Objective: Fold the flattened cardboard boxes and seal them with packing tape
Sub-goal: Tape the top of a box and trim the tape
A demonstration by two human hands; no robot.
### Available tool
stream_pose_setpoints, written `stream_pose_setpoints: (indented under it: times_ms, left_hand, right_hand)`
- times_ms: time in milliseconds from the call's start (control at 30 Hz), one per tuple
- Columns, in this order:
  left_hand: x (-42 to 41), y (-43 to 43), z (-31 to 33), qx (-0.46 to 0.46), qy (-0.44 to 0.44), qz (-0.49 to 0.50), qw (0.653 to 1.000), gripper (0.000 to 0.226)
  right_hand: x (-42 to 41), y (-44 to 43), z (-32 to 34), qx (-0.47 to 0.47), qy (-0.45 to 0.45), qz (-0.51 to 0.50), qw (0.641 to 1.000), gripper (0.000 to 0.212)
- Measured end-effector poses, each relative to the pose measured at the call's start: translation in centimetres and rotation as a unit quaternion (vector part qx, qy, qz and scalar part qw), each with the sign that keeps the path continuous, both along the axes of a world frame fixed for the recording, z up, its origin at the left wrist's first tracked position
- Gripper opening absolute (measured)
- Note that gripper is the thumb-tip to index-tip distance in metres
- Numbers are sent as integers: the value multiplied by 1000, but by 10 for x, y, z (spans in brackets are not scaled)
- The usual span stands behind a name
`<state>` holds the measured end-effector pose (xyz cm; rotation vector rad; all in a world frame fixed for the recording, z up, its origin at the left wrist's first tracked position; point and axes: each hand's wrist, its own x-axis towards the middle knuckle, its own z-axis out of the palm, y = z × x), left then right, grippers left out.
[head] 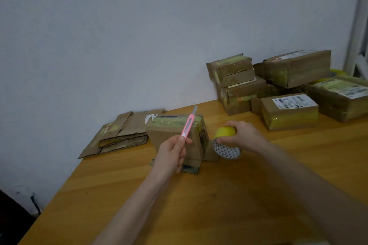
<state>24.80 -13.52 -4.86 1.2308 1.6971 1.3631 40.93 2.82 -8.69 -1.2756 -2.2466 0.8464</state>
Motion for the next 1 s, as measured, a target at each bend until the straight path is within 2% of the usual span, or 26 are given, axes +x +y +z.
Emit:
stream_pose_setpoints:
  times_ms: [233,367,533,567,633,700,733,833,1000]
  left_hand:
    - [-4,1,-2,-6,30,29,999,32]
    - [-6,3,3,-13,-7,33,999,35]
    - [-9,2,19,-20,12,21,999,13]
    - [-8,3,22,-18,43,29,999,15]
    - [-8,9,26,-30,210,44,976,28]
    - [-6,15,29,-62,413,31,908,41]
    - [-2,18,30,-73,470,19,879,44]
    - [10,30,28,-77,539,0,839,46]
    - [19,51,27,-106,570,15,814,43]
  right_hand:
    - [0,-2,3,4,-8,1,1000,66]
    - [0,-2,5,-1,-12,0,1000,67]
    - [0,-4,6,7,-21,4,1000,68]
    - [1,-3,6,8,-22,5,1000,69]
    - [2,-2,7,9,-23,7,1000,71]
    - [3,-2,6,8,-21,10,1000,71]
    - [3,-2,6,6,-17,11,1000,71]
    - [3,-3,7,5,-15,12,1000,69]
    - [1,-2,10,21,-34,-1,999,67]
